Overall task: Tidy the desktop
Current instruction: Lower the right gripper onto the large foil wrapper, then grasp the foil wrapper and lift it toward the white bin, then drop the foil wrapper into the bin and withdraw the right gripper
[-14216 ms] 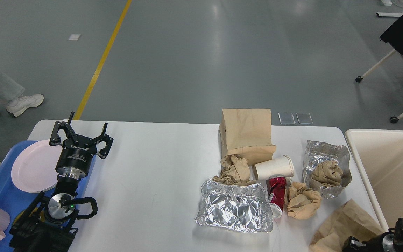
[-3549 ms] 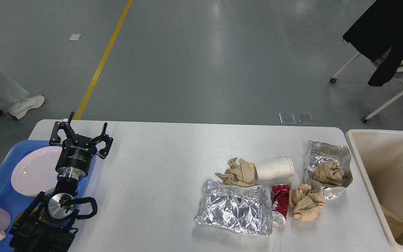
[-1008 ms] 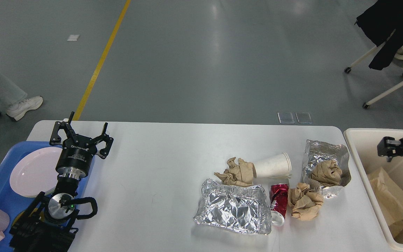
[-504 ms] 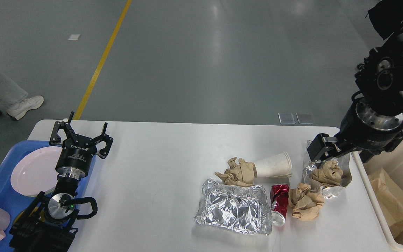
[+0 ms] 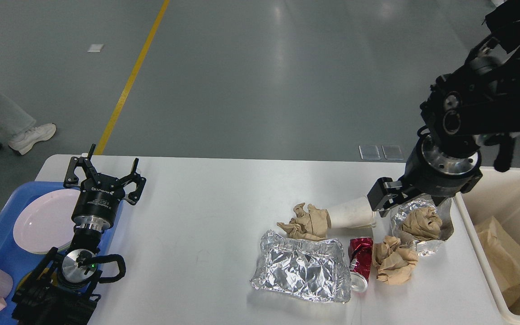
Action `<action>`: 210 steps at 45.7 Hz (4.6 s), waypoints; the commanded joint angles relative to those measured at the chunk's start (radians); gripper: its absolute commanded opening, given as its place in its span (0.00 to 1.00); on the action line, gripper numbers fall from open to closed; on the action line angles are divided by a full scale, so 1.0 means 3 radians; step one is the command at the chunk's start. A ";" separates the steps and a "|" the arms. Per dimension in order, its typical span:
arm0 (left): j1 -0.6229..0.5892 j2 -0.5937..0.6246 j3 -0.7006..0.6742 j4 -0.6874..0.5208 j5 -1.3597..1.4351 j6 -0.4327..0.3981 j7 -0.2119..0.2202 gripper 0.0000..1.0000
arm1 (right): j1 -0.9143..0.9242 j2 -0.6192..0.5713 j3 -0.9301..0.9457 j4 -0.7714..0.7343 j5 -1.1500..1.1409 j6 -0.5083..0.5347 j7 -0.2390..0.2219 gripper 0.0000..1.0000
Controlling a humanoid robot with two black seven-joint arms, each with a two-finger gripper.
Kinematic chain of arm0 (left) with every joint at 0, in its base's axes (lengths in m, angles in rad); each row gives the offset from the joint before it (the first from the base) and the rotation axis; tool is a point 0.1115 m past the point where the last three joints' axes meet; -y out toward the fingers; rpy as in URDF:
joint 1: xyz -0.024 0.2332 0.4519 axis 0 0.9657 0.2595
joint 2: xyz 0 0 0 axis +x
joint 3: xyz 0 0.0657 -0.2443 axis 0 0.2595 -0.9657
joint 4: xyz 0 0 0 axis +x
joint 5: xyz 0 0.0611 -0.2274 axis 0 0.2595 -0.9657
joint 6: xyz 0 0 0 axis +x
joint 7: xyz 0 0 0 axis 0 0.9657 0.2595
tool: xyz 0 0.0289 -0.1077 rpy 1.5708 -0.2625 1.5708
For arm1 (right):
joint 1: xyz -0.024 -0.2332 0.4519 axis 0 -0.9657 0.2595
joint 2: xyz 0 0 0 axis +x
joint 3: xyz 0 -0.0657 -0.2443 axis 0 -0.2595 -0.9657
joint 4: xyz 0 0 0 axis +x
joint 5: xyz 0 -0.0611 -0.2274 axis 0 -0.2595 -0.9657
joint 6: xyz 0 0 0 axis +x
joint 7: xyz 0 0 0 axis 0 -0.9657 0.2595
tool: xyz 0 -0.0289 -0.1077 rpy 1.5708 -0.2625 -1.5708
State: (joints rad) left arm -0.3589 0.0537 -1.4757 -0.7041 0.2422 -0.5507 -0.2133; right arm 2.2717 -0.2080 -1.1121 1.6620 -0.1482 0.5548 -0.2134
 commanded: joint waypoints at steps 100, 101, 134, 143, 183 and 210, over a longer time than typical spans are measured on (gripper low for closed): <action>0.0000 -0.0005 0.0000 -0.0005 0.0001 0.0000 0.0005 0.96 | -0.3165 0.1414 0.0905 -0.1588 -0.2600 -0.0883 -0.0061 0.00; 0.0000 -0.0005 0.0000 -0.0005 0.0001 0.0000 0.0010 0.96 | -0.3160 0.1414 0.0905 -0.1588 -0.2539 -0.0883 -0.0061 0.00; 0.0000 -0.0005 -0.0005 0.0000 0.0001 0.0000 0.0010 0.96 | -0.1826 0.1092 0.0946 -0.1210 -0.0667 -0.0382 -0.0056 0.00; 0.0000 0.0000 0.0000 0.0000 0.0001 0.0000 0.0005 0.96 | -0.1013 0.0765 0.0829 -0.0877 -0.0151 -0.0168 -0.0056 0.00; 0.0005 0.0000 0.0000 0.0000 0.0001 0.0000 0.0005 0.97 | 0.0195 -0.0129 -0.1779 -0.0345 0.0622 0.0058 0.1259 0.00; 0.0005 0.0000 0.0000 -0.0005 0.0001 0.0000 0.0005 0.97 | -0.3662 -0.1526 -0.0559 -0.3896 0.0289 -0.0310 0.1238 0.00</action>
State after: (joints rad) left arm -0.3579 0.0537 -1.4757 -0.7041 0.2420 -0.5507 -0.2123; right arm 1.4361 -0.6511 -1.4414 0.7255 -0.0612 0.4876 0.1597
